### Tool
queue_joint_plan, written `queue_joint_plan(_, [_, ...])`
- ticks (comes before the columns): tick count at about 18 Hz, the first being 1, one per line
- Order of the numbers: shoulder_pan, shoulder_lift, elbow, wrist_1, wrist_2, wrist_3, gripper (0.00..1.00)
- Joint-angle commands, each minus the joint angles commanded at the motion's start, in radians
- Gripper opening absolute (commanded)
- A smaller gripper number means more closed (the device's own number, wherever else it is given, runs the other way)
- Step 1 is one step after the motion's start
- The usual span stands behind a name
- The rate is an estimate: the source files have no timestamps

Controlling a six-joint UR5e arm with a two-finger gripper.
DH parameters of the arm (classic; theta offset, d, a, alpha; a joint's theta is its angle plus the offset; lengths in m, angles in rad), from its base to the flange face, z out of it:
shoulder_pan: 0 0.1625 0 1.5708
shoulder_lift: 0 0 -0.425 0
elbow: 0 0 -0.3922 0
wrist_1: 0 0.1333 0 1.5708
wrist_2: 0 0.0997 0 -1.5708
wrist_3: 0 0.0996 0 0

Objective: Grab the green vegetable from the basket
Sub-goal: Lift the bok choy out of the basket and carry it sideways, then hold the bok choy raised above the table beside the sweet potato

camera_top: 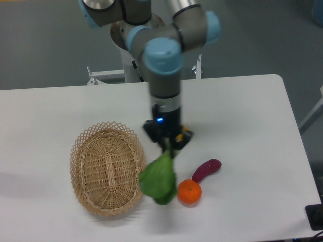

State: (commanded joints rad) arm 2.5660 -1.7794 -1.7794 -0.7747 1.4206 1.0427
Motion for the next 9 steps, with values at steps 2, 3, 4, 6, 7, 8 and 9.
queue_joint_plan(2, [0.045,-0.011,0.003,0.000,-0.005,0.069,0.31])
queue_joint_plan(3, [0.063,-0.014,0.006,0.000,-0.006,0.098,0.31])
queue_joint_plan(4, [0.081,-0.021,0.009,0.000,-0.006,0.126,0.31])
queue_joint_plan(6, [0.112,-0.028,0.009,0.000,-0.006,0.180,0.31])
queue_joint_plan(7, [0.123,-0.029,0.009,0.000,-0.006,0.200,0.31])
queue_joint_plan(8, [0.135,-0.031,0.008,0.000,-0.006,0.217,0.31])
queue_joint_plan(9, [0.140,-0.032,0.008,0.000,-0.006,0.224,0.31])
